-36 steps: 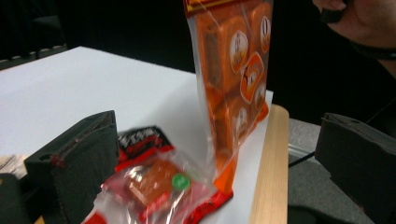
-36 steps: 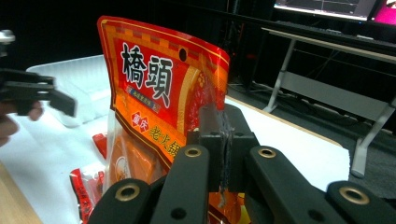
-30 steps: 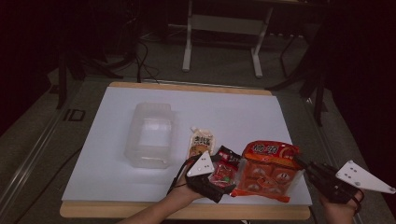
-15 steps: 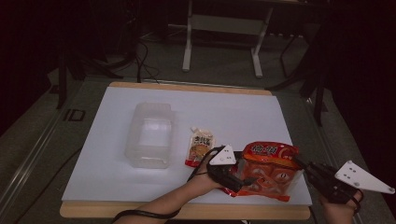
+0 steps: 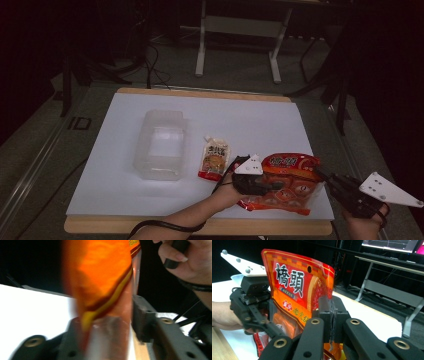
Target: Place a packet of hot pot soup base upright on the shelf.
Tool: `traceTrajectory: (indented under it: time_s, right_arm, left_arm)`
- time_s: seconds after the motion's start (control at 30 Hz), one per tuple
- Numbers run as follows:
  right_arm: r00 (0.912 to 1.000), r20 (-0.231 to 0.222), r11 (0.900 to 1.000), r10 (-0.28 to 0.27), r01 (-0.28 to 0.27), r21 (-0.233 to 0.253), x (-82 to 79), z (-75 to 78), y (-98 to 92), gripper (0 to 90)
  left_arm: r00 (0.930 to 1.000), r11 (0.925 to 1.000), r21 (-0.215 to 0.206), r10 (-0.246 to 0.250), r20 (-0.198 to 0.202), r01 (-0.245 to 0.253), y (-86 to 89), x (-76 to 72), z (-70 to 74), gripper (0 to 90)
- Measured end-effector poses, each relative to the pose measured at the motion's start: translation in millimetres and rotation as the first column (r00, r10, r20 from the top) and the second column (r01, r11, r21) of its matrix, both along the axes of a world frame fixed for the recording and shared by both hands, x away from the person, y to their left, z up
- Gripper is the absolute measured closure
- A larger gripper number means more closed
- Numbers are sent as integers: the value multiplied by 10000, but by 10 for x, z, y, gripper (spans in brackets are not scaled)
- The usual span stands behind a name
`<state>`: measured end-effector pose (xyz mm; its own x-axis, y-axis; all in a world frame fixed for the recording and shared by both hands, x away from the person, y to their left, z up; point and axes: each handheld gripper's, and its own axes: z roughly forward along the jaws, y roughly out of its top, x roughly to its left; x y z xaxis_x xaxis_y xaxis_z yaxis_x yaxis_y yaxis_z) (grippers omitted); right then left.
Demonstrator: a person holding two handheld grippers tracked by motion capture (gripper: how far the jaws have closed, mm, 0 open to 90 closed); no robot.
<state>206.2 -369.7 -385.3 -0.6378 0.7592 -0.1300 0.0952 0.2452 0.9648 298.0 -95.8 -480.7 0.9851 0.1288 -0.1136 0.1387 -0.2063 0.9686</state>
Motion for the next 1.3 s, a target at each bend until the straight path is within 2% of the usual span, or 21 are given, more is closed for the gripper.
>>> traceTrajectory:
  time_s: [0.07,0.3,0.43,0.57,0.73,0.77,0.87,1.07,1.17,1.2,1.23,1.27,1.3]
  right_arm:
    - [10000,21,10000,-56,56,-23,3,-5,-4,888]
    - [9997,34,9997,-252,252,-70,5,12,5,888]
    - [9995,163,9996,-266,266,4,-7,58,-6,887]
    - [9991,324,9996,-259,255,98,-14,166,-8,879]
    - [9972,714,9997,-239,231,110,-26,327,37,875]
    - [9966,791,9997,-225,219,88,-25,365,56,874]
    - [9949,979,9997,-232,236,-29,1,476,110,860]
    - [9938,1090,9997,-237,225,124,85,598,217,825]
    - [9930,1142,9986,-304,253,461,104,629,244,785]
    - [9923,1184,9980,-353,287,570,107,639,243,776]
    - [9928,1154,9972,-316,235,712,108,646,240,769]
    - [9930,1148,9967,-295,206,780,110,650,241,761]
    - [9930,1148,9967,-295,206,780,110,650,241,761]
  left_arm:
    - [9998,9999,0,-130,158,130,1,-3,0,703]
    - [9992,9997,148,-211,346,206,-14,-19,51,711]
    - [9989,9999,-21,-159,440,160,-18,-43,125,713]
    - [9990,9997,-243,-34,439,45,-3,-54,225,714]
    - [9959,9987,-495,138,893,-94,68,-69,417,716]
    - [9959,9987,-495,138,893,-94,68,-69,417,715]
    - [9939,9975,-601,441,1016,-381,148,-49,561,715]
    - [9905,9952,-702,755,1149,-677,265,-21,671,716]
    - [9880,9925,-782,1029,1153,-942,350,-4,729,716]
    - [9853,9892,-892,1263,1152,-1164,421,21,763,716]
    - [9853,9892,-892,1263,1152,-1164,421,21,763,716]
    - [9823,9852,-1047,1477,1152,-1359,497,48,804,716]
    - [9823,9852,-1047,1477,1152,-1359,497,48,804,716]
